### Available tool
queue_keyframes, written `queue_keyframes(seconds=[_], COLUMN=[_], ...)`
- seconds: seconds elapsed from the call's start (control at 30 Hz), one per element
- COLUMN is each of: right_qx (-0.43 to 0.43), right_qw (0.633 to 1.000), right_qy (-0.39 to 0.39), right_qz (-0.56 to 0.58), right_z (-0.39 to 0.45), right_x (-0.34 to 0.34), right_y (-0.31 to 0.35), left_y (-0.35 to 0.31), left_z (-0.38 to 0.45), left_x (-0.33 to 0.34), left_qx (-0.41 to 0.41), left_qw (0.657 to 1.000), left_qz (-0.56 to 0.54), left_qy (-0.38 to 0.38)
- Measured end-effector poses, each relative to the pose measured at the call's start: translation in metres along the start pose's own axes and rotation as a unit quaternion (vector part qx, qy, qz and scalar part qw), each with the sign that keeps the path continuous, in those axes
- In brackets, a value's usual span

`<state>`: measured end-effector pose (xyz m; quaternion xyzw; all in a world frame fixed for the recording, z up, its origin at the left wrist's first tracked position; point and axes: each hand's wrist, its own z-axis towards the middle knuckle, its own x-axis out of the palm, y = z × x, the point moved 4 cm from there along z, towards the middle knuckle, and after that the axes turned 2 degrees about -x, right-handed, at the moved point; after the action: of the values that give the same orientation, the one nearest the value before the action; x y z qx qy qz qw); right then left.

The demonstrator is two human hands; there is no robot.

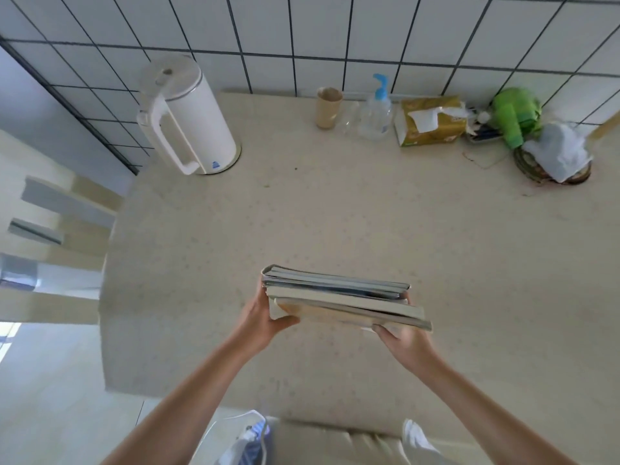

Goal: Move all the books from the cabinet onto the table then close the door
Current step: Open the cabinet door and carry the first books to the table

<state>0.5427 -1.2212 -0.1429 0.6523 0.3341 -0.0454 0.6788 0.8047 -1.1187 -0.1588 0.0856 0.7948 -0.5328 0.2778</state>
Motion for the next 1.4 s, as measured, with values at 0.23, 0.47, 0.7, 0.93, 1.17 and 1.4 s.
queue_keyframes(seconds=[0.23, 0.47, 0.7, 0.93, 1.17, 1.4], right_qx=[0.116, 0.153, 0.184, 0.288, 0.272, 0.317], right_qw=[0.992, 0.985, 0.970, 0.943, 0.943, 0.924], right_qy=[0.040, 0.055, 0.103, 0.118, 0.193, 0.191], right_qz=[0.026, 0.063, 0.118, 0.118, 0.010, -0.089], right_z=[0.007, 0.033, 0.058, 0.076, 0.090, 0.097], right_x=[0.006, 0.004, 0.008, 0.040, 0.060, 0.078], right_y=[-0.023, -0.021, 0.010, 0.005, 0.015, 0.013], left_y=[0.001, 0.000, 0.011, 0.025, 0.029, 0.031], left_z=[0.003, 0.029, 0.049, 0.065, 0.074, 0.075], left_x=[0.001, -0.011, -0.022, -0.031, -0.032, -0.023], left_qx=[0.014, 0.016, -0.118, -0.240, -0.252, -0.281], left_qw=[0.997, 0.999, 0.984, 0.950, 0.950, 0.948], left_qz=[0.071, 0.034, -0.018, -0.071, -0.020, 0.029], left_qy=[-0.022, 0.034, 0.134, 0.188, 0.183, 0.144])
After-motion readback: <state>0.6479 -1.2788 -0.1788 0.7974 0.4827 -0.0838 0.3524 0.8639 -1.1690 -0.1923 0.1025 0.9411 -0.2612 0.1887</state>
